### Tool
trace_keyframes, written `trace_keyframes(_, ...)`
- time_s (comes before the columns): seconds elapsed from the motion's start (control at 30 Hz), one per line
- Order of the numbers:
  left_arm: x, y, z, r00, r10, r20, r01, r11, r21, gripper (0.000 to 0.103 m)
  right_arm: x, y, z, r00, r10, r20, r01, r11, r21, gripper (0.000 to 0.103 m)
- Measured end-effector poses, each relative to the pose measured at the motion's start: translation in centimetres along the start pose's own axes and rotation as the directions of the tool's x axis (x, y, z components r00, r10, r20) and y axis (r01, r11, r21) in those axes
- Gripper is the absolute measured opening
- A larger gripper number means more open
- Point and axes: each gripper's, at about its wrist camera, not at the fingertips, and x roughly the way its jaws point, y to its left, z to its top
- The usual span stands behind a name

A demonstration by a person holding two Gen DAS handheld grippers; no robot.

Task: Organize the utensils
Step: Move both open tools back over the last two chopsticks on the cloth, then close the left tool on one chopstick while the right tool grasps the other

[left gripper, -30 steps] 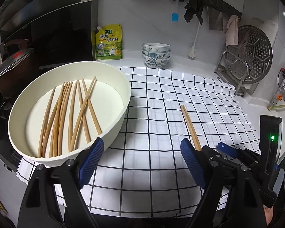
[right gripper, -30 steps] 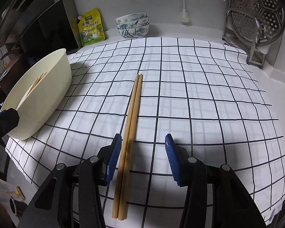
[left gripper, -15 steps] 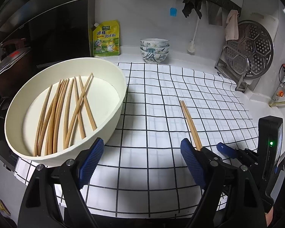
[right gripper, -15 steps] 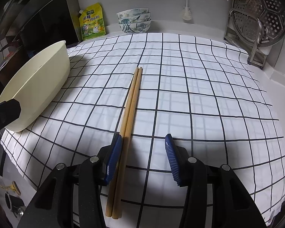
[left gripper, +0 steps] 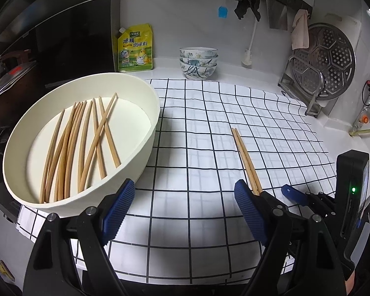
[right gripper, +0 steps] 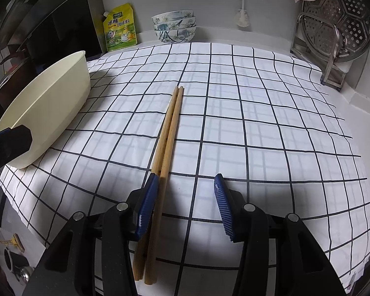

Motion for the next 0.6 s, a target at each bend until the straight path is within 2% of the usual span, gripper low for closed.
trace_keyframes(0.2, 0.2, 0.0, -0.1, 1.000, -0.003, -0.006, 0.003, 1.000, 0.000, 0.081, 0.1, 0.2, -0.2, 1.000, -0.015, 0.001, 0.015, 1.000, -0.022, 0.045)
trace_keyframes(0.37, 0.4, -0.3, -0.3, 1.000, -0.007, -0.015, 0.007, 1.000, 0.006, 0.081, 0.2, 0.2, 0.0, 1.000, -0.025, 0.001, 0.025, 0.999, -0.035, 0.034)
trace_keyframes(0.47, 0.6, -0.7, -0.4, 1.000, -0.009, -0.022, 0.009, 1.000, 0.010, 0.082, 0.3, -0.1, 0.3, 1.000, -0.029, -0.008, 0.029, 0.999, -0.045, 0.013)
trace_keyframes(0.6, 1.1, -1.5, -0.6, 0.999, -0.014, -0.034, 0.014, 1.000, 0.013, 0.086, 0.3, -0.6, 0.4, 1.000, -0.010, -0.012, 0.009, 0.998, -0.062, 0.007)
